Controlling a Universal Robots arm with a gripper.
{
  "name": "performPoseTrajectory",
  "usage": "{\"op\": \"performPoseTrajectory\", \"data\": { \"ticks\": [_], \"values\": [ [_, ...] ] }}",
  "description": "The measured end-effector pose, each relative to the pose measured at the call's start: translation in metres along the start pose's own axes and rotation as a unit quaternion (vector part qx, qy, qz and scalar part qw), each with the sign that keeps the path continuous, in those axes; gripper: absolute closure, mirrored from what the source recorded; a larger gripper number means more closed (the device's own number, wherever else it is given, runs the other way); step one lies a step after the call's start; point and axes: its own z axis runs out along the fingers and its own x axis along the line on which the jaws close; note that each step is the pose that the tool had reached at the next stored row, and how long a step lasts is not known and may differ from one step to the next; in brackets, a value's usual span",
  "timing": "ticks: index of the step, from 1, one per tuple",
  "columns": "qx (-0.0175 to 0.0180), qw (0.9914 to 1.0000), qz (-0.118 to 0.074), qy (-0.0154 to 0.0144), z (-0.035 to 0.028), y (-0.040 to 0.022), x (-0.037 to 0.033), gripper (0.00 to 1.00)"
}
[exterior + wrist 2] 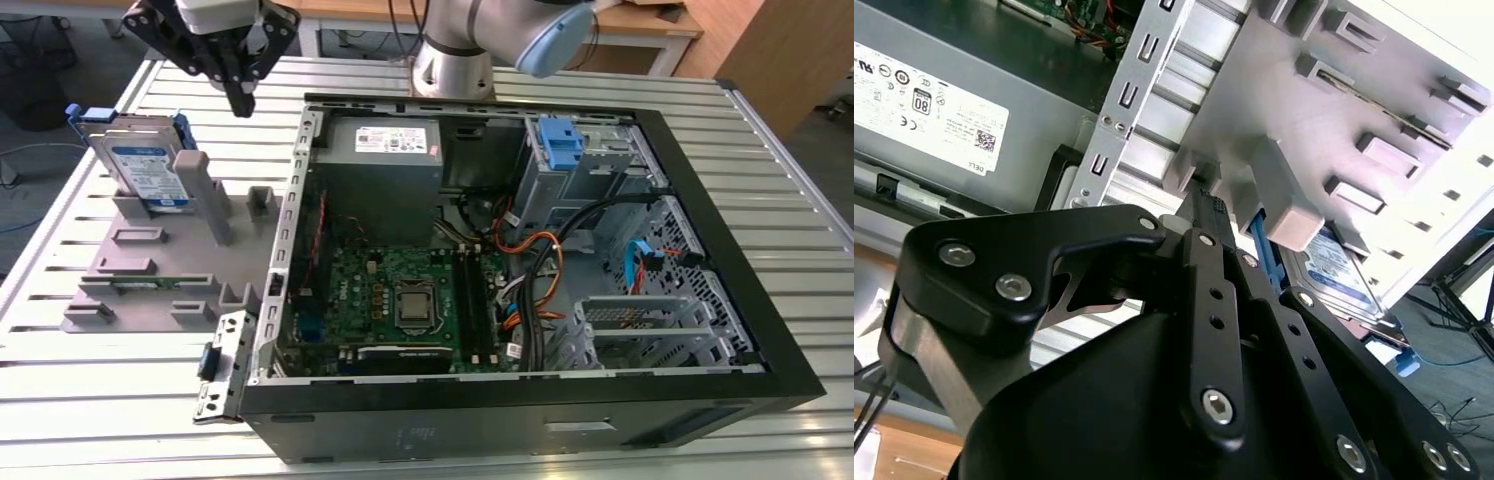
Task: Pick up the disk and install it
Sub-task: 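Reach for the disk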
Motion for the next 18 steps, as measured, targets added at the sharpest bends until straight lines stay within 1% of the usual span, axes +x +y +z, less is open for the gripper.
{"op": "performPoseTrajectory", "data": {
  "ticks": [18],
  "values": [
    [0.0000,1.00000,0.000,0.0000,-0.0006,-0.0019,0.0255,0.89]
  ]
}}
